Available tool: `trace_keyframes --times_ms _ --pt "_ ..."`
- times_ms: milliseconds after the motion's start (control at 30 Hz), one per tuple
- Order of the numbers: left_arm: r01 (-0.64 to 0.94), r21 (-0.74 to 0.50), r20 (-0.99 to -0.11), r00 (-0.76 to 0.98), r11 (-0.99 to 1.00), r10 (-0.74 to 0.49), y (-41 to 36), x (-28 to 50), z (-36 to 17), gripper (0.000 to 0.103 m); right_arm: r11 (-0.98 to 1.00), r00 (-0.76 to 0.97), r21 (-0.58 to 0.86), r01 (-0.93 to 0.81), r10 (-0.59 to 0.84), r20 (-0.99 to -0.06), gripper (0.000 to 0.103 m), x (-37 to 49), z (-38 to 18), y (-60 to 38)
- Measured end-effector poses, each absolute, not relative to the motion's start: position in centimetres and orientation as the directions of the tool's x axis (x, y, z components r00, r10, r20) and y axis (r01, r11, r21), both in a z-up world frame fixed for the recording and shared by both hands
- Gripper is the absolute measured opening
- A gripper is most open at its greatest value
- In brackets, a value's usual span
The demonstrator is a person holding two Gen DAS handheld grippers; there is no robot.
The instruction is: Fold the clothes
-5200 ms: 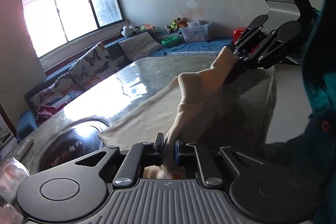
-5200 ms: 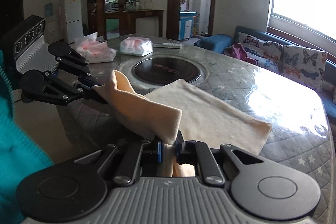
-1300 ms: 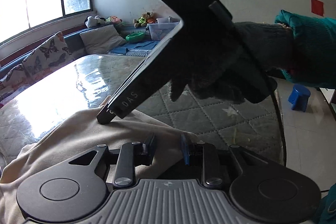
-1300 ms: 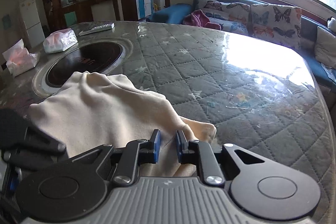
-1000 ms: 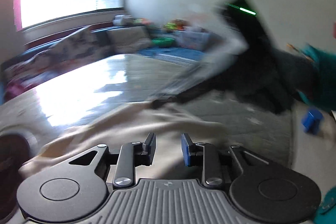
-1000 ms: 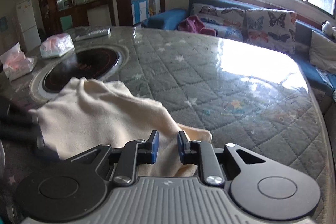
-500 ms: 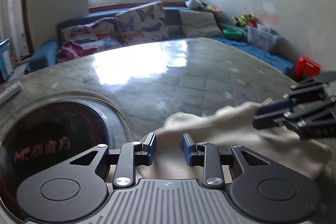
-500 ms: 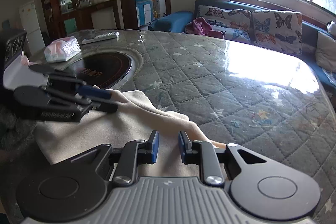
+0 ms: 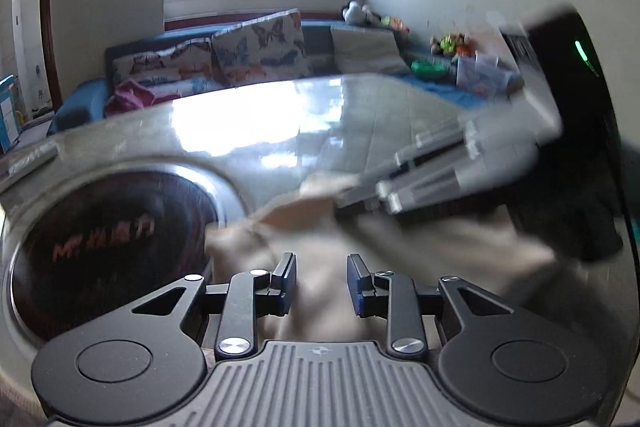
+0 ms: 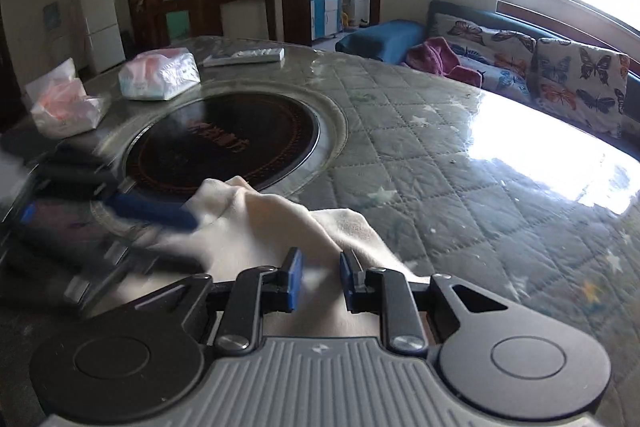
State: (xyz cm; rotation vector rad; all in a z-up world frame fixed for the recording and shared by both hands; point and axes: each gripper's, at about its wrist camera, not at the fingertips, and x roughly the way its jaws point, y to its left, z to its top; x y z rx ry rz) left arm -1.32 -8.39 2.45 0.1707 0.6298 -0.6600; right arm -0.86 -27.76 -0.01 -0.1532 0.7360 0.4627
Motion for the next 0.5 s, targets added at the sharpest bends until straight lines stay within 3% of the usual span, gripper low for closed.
trace_keyframes --times_ms 500 --pt "0.521 -0.098 -0.58 0.662 0.848 -0.475 -4.0 -3.1 2.3 0.032 0.814 0.613 -0.043 -0.579 0.399 -0.681 0.02 -0.1 0.1 -21.9"
